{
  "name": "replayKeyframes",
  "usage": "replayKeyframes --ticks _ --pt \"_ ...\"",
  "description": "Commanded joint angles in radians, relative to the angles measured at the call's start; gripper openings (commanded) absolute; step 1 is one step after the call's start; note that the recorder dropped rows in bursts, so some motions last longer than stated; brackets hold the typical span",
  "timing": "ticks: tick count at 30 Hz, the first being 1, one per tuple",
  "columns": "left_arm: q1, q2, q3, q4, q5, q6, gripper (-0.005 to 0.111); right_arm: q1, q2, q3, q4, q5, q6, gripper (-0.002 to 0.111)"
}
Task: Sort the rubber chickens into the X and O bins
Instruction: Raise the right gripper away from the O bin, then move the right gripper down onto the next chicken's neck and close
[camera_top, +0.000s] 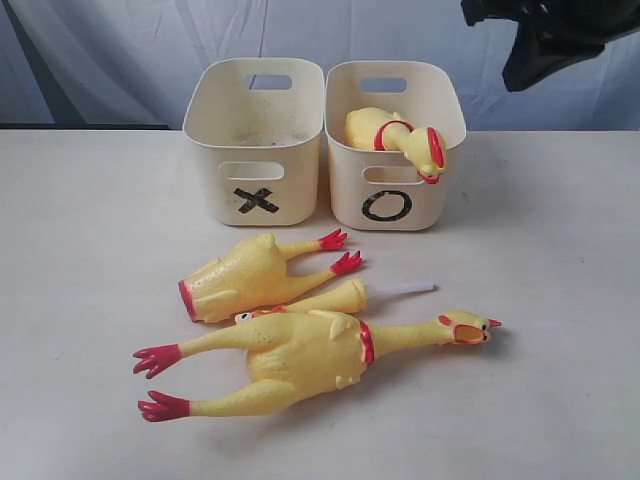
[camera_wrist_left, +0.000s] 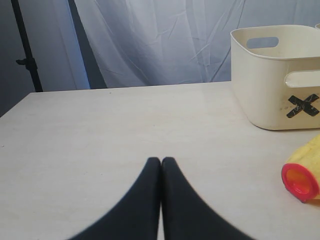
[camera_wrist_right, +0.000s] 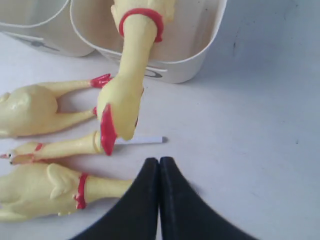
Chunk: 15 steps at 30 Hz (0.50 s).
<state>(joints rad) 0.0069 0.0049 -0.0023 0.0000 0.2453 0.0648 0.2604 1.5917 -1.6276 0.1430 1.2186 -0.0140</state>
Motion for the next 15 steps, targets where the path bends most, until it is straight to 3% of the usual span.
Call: replayKeyframes --ticks 1,10,15 --pt "0.001 -0.005 0.002 -0.006 -0.014 -0.005 0.000 -0.002 -0.108 0.102 0.034 0.002 -0.111 -0.001" --pt "0.001 -0.005 0.002 -0.006 -0.014 -0.005 0.000 0.073 -0.238 0.367 0.132 -0.011 -0.474 -0.001" --pt "0.001 -0.005 0.002 -0.006 -0.014 -0.005 0.000 0.173 -0.305 0.578 0.101 -0.174 -0.635 -0.001"
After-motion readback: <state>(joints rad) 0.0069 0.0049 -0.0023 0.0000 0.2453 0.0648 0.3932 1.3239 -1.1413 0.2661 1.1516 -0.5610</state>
